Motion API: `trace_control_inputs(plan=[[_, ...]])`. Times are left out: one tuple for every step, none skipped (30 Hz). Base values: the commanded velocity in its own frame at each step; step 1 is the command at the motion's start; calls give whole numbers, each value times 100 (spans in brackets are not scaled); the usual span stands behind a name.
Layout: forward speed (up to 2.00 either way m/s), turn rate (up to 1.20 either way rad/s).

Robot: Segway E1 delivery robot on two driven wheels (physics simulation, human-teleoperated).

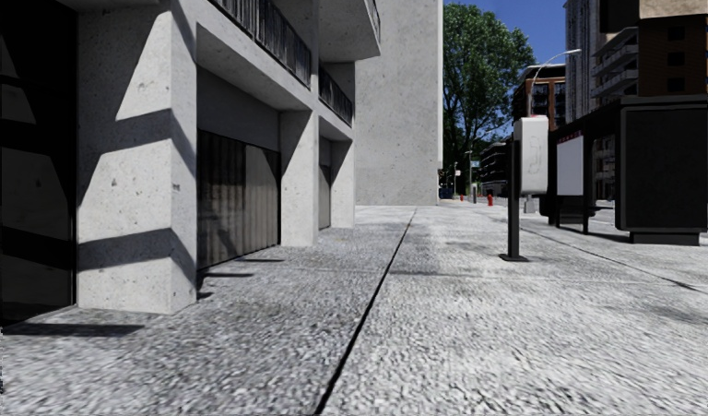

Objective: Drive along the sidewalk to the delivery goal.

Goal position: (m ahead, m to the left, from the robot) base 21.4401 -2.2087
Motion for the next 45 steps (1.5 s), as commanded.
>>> trace_control_inputs(plan=[[200,0],[200,0],[200,0],[200,0],[200,0],[200,0],[200,0],[200,0],[200,0],[200,0],[200,0],[200,-14],[200,-22],[200,-26],[200,-26],[200,-26],[200,-27],[200,-27],[200,-28],[200,-29],[200,-29],[200,-29],[200,-29],[200,-29],[200,-29],[200,-29],[200,-29],[200,-29],[200,-29],[200,-29],[200,-23],[200,-12],[200,-12],[200,0],[200,0],[200,0],[200,0],[200,0],[200,0],[200,0],[200,0],[200,0],[200,0],[200,0],[200,0]])
